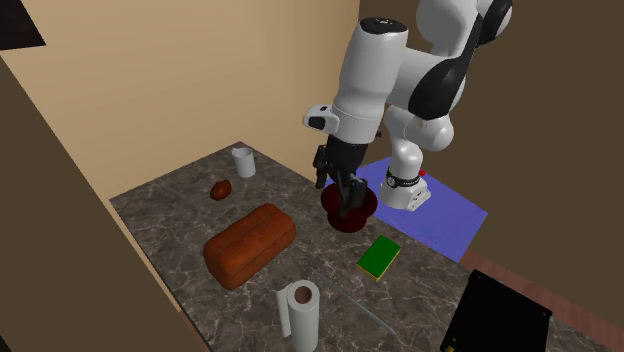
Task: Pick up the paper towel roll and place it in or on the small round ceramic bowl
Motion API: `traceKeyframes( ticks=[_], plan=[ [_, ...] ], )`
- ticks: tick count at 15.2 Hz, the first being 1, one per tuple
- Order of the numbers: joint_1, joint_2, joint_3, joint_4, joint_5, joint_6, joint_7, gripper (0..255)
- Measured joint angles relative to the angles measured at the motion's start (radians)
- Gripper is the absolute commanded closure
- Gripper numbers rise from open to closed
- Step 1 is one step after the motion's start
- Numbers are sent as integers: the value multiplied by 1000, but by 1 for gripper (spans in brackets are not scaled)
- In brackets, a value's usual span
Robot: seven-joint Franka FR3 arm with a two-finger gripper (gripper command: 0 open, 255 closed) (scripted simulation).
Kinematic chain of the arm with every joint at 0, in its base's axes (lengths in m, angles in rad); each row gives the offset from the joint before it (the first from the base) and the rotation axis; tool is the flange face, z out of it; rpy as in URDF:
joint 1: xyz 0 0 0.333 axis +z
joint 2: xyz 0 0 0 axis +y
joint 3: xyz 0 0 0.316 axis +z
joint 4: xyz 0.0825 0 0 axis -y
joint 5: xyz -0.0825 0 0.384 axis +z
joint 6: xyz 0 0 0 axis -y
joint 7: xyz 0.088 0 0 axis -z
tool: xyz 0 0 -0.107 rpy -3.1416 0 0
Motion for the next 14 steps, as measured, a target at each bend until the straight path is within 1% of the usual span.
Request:
traceKeyframes(
  ticks=[3,6,8,12,14],
  plan=[
    [0,98,35,54,-30,50,57,0],
    [3,212,68,133,-80,86,123,0],
    [12,286,87,180,-119,112,174,0],
    [44,441,105,312,-206,129,263,0],
    [55,480,105,338,-228,138,284,0]
  ],
)
